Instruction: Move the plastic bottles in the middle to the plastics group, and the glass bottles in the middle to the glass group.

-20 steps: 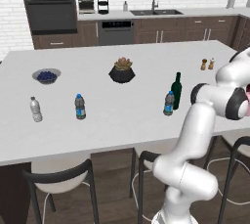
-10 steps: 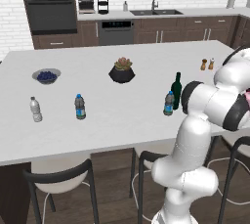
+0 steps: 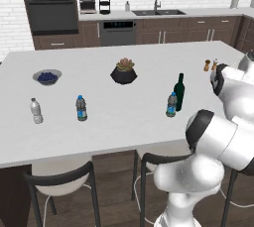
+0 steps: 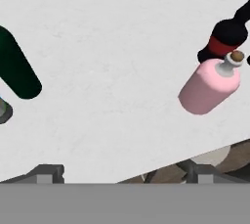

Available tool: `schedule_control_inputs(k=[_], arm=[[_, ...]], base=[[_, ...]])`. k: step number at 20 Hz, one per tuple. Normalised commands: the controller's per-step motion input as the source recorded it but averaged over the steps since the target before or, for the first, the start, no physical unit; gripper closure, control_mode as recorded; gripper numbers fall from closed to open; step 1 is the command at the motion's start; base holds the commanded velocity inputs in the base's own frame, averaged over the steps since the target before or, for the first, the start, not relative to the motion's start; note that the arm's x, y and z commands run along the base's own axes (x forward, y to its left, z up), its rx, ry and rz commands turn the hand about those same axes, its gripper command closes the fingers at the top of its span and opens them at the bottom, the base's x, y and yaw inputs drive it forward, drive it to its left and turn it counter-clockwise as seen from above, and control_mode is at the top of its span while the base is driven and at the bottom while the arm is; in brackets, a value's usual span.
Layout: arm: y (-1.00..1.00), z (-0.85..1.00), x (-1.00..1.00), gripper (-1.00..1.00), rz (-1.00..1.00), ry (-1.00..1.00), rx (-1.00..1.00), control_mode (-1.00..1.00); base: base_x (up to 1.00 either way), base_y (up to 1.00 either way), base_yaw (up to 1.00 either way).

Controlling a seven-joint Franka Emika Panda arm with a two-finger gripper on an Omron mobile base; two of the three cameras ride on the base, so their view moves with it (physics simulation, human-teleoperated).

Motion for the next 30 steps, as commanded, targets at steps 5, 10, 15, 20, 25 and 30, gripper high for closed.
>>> schedule_control_inputs(k=[5,10,15,20,25,30], arm=[[0.97,0.21,0.00,-1.00,-0.07,0.00,0.00,-1.00],[0.84,0.27,0.00,-1.00,-0.05,0.00,0.03,-1.00],[0.74,0.00,-0.02,-1.00,0.00,0.00,0.26,-1.00],[0.59,-0.04,-0.01,-1.00,0.00,-0.04,0.31,-1.00],[0.30,0.05,0.33,-1.00,-0.02,-0.15,-0.01,-1.00],[0.41,0.01,0.26,-1.00,-0.10,-0.01,-0.10,-1.00]], base=[[0.00,0.00,0.00],[0.00,0.00,0.00],[0.00,0.00,0.00],[0.00,0.00,0.00],[0.00,0.00,0.00],[0.00,0.00,0.00]])
